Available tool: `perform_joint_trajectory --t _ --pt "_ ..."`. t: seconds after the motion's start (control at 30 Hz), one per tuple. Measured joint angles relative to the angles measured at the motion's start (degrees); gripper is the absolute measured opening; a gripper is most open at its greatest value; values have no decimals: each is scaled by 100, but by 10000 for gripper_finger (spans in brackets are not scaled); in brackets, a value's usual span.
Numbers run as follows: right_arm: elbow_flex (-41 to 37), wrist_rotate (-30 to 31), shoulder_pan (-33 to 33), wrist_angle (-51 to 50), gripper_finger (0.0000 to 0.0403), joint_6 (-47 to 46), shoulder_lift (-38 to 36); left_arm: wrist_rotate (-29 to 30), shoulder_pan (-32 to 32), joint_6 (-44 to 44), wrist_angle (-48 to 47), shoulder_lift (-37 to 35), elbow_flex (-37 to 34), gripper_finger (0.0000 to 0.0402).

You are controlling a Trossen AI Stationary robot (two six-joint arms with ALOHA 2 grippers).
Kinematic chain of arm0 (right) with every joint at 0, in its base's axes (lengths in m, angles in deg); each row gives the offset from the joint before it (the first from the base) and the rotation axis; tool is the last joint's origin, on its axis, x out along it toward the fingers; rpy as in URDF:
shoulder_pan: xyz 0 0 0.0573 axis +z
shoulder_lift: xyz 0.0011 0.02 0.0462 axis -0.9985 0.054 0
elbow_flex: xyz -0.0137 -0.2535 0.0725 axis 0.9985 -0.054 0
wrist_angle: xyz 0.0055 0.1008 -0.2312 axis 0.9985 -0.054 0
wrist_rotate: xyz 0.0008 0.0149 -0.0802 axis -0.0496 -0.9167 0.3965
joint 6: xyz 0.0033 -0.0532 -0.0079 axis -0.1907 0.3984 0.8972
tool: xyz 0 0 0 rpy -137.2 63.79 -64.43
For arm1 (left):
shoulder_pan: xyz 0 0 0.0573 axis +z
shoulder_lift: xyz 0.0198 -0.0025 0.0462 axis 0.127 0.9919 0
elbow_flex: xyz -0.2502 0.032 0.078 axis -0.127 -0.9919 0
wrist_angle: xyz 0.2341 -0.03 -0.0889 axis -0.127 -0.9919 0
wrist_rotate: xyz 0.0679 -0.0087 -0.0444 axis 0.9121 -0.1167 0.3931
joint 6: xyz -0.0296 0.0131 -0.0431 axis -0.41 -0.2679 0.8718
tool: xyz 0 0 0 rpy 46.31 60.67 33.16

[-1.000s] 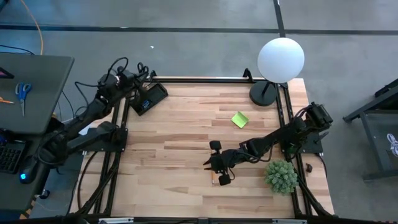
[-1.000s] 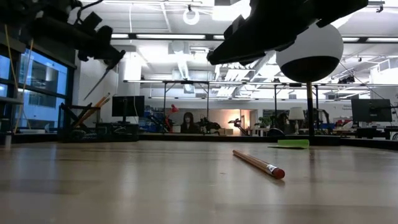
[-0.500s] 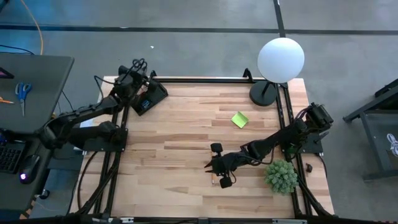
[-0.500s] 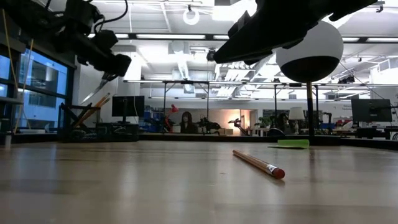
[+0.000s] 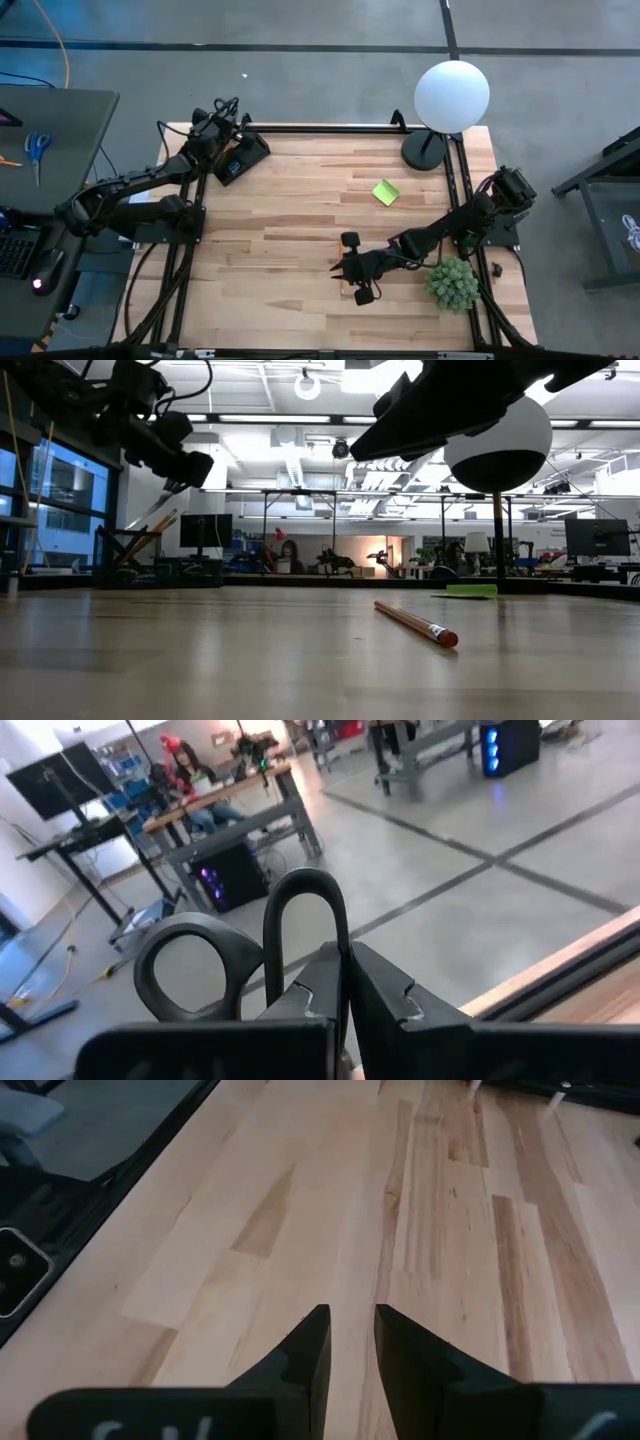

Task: Pick and place office supplies into organizer
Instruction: Put the black scissors into the top left section of the desk organizer

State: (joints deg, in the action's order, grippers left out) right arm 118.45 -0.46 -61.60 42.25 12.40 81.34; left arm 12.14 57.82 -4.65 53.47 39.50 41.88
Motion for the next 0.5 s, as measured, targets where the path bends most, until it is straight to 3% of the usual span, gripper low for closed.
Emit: perform_joint_trajectory --t 0.5 --pt "0 200 107 -22 73 -194 0 -307 7 449 -990 -68 0 16"
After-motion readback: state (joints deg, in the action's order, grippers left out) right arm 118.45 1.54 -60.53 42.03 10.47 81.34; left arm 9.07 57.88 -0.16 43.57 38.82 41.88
